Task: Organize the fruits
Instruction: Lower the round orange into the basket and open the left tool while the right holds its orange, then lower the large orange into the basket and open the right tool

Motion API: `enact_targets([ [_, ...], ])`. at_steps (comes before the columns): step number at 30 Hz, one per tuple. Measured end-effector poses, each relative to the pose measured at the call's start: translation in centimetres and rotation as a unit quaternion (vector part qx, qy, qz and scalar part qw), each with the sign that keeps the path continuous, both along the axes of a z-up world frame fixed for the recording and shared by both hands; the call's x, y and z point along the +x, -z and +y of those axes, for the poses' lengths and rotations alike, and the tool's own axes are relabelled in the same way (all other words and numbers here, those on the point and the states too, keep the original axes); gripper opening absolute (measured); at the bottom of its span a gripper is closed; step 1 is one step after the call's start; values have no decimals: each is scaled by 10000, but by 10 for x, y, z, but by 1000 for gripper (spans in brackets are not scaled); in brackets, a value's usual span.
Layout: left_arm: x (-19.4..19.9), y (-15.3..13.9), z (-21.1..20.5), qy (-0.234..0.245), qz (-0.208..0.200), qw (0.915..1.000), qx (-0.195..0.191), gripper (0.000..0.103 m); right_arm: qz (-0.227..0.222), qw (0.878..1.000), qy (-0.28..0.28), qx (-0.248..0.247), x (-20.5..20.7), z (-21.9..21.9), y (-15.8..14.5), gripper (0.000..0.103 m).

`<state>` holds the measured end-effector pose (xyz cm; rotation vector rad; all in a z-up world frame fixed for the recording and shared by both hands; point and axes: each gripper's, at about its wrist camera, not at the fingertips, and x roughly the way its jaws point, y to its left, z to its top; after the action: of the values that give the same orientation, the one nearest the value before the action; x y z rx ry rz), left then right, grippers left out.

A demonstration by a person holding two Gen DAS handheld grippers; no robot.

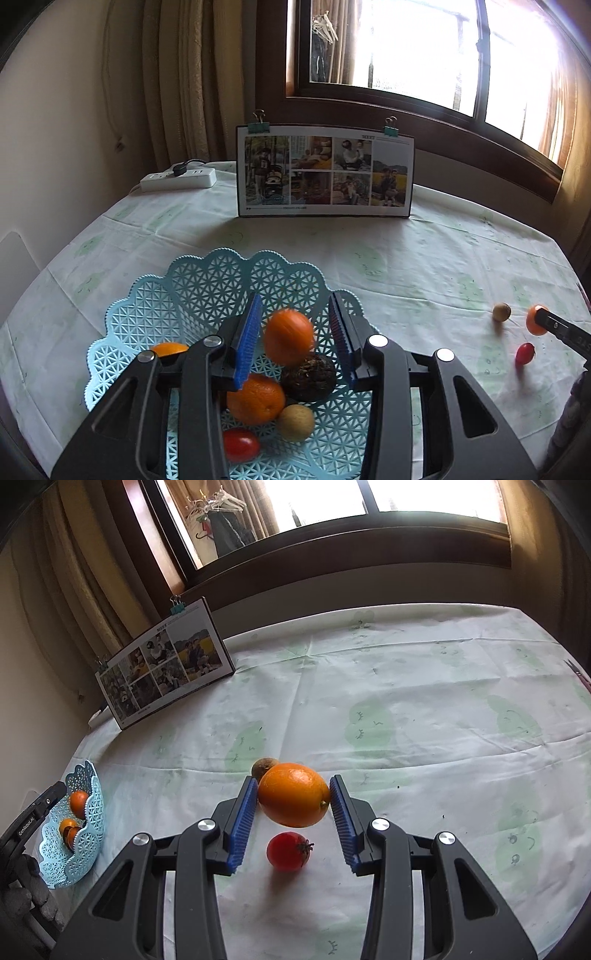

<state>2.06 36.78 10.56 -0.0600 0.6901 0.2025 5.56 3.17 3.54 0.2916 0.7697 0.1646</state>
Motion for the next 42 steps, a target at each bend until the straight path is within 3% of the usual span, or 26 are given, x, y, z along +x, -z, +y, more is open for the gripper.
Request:
enact_targets([
  [2, -4, -3, 4, -94, -85, 9999, -24, 68, -9, 10000, -21, -1, 0, 1, 0, 41],
  [10, -26, -22, 28, -397, -415, 9983, 16, 77, -167, 9992, -372, 39, -11, 22, -13, 41],
  [19, -47, -28, 50, -540, -563, 9969, -64, 84, -359, 9917, -1220, 210, -34, 85, -39, 41],
  [21, -52, -27, 54, -545, -563, 9969, -117, 90, -316, 9884, -1454, 300, -36, 102, -42, 41],
  [32, -80, -21, 87, -842, -623, 9942, -262, 90, -219, 9683, -2466, 335, -58, 197, -50, 41],
  [40, -89, -20, 106, -974, -649, 9926, -321, 91, -161, 9613, -2745, 164, -67, 235, -43, 42],
  [42, -90, -19, 109, -1012, -653, 9921, -356, 95, -168, 9615, -2737, 195, -67, 236, -43, 42],
])
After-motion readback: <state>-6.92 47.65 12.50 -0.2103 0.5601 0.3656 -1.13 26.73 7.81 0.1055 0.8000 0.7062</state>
